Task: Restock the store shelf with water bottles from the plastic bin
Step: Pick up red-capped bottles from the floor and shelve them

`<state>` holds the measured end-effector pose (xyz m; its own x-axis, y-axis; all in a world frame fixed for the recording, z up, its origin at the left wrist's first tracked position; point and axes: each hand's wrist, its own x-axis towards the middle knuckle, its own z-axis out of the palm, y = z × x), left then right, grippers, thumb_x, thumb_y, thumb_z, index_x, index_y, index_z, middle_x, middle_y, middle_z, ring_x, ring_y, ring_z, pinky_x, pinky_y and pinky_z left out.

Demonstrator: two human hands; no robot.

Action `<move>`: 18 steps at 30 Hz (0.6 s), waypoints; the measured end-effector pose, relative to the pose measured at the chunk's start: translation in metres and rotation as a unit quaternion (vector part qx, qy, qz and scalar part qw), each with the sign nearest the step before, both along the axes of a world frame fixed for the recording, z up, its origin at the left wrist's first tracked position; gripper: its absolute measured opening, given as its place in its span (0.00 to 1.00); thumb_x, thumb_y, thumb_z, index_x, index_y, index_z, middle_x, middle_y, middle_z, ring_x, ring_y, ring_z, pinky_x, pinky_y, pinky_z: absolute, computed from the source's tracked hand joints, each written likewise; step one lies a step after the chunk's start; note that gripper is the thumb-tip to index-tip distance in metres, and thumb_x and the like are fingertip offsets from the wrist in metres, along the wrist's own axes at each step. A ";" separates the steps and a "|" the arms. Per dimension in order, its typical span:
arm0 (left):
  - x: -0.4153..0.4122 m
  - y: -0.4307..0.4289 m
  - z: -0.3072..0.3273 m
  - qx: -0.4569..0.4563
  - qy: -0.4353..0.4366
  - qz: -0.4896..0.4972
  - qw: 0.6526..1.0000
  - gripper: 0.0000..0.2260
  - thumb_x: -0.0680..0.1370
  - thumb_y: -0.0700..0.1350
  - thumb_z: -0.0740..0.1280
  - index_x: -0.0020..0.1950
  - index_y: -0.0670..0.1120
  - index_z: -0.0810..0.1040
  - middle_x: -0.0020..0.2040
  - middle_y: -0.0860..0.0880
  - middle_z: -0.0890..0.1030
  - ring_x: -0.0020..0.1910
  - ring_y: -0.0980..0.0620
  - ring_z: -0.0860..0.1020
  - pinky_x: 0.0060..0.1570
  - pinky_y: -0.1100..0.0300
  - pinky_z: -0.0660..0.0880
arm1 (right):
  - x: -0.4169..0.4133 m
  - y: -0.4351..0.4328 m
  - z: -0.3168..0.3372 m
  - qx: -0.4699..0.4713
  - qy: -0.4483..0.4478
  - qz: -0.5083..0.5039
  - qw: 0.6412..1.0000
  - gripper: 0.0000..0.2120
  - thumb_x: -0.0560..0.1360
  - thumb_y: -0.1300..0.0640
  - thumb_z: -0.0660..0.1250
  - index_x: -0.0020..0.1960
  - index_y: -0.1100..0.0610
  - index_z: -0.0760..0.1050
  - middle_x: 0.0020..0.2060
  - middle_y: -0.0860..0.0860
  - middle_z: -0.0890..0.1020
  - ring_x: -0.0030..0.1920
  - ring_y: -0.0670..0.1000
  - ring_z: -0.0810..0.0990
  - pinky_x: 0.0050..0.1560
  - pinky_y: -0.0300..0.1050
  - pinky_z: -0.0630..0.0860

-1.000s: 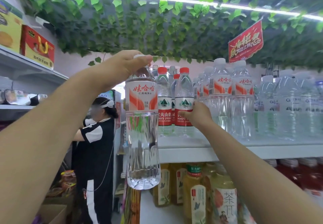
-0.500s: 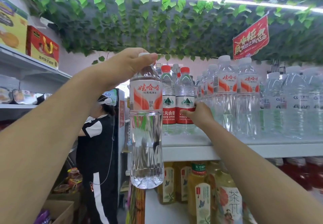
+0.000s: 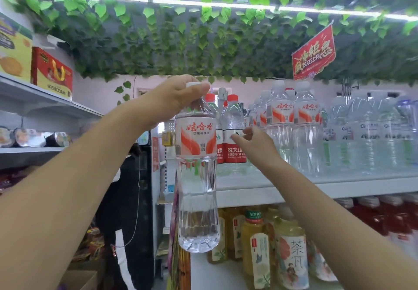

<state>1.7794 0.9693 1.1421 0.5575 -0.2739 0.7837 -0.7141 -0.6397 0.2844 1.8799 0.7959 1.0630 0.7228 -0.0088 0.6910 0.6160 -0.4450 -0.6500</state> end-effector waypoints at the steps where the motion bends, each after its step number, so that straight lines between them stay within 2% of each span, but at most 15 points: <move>1: -0.004 -0.004 0.001 0.004 -0.003 0.005 1.000 0.16 0.80 0.53 0.57 0.51 0.41 0.74 0.42 0.50 0.75 0.43 0.53 0.73 0.49 0.61 0.71 | -0.014 -0.004 -0.003 0.015 -0.002 0.037 0.999 0.18 0.77 0.48 0.63 0.61 0.58 0.71 0.51 0.50 0.78 0.51 0.50 0.77 0.54 0.47 0.75; 3: -0.013 -0.014 0.002 0.007 -0.010 0.010 1.000 0.15 0.80 0.52 0.57 0.53 0.41 0.74 0.44 0.49 0.76 0.44 0.53 0.74 0.48 0.62 0.71 | -0.043 -0.015 -0.012 0.052 0.017 0.125 0.991 0.13 0.78 0.47 0.60 0.56 0.56 0.73 0.49 0.50 0.80 0.51 0.50 0.79 0.55 0.49 0.77; 6: -0.027 -0.032 0.003 0.009 -0.017 0.013 1.000 0.12 0.80 0.52 0.57 0.47 0.46 0.74 0.43 0.51 0.77 0.45 0.52 0.75 0.51 0.60 0.71 | -0.081 -0.033 -0.035 0.086 0.044 0.215 0.972 0.12 0.78 0.47 0.58 0.53 0.53 0.74 0.48 0.48 0.81 0.50 0.47 0.80 0.51 0.44 0.79; 7: -0.031 -0.039 0.002 0.005 -0.018 0.014 1.000 0.11 0.80 0.53 0.57 0.46 0.47 0.74 0.43 0.51 0.77 0.46 0.52 0.75 0.51 0.59 0.71 | -0.091 -0.039 -0.044 0.084 0.051 0.232 0.968 0.14 0.77 0.45 0.58 0.54 0.52 0.74 0.49 0.46 0.81 0.51 0.45 0.80 0.51 0.43 0.79; 10: -0.043 -0.068 -0.003 -0.011 -0.017 -0.002 1.000 0.12 0.79 0.55 0.59 0.46 0.48 0.74 0.45 0.49 0.78 0.47 0.50 0.76 0.56 0.53 0.71 | -0.118 -0.063 -0.069 0.050 0.062 0.253 0.964 0.28 0.67 0.36 0.57 0.62 0.50 0.71 0.55 0.43 0.79 0.53 0.41 0.78 0.51 0.39 0.78; 13: -0.054 -0.106 -0.009 -0.023 -0.008 -0.020 1.000 0.12 0.79 0.54 0.58 0.45 0.47 0.74 0.45 0.48 0.77 0.47 0.51 0.75 0.57 0.53 0.72 | -0.141 -0.088 -0.085 0.019 0.063 0.274 0.960 0.35 0.65 0.32 0.59 0.66 0.49 0.68 0.59 0.42 0.77 0.57 0.43 0.78 0.56 0.38 0.76; 15: -0.062 -0.134 -0.013 -0.024 -0.007 -0.022 0.999 0.12 0.80 0.53 0.57 0.46 0.46 0.73 0.46 0.47 0.77 0.47 0.50 0.75 0.54 0.56 0.72 | -0.151 -0.106 -0.094 0.036 0.063 0.306 0.949 0.30 0.63 0.34 0.64 0.60 0.48 0.72 0.53 0.43 0.82 0.53 0.44 0.81 0.54 0.41 0.78; 18: -0.071 -0.178 -0.022 -0.031 -0.005 -0.030 0.999 0.13 0.80 0.52 0.57 0.49 0.44 0.73 0.45 0.48 0.76 0.44 0.53 0.75 0.47 0.66 0.72 | -0.162 -0.140 -0.100 0.080 0.063 0.313 0.944 0.22 0.61 0.38 0.68 0.52 0.46 0.75 0.46 0.45 0.84 0.45 0.45 0.83 0.48 0.39 0.80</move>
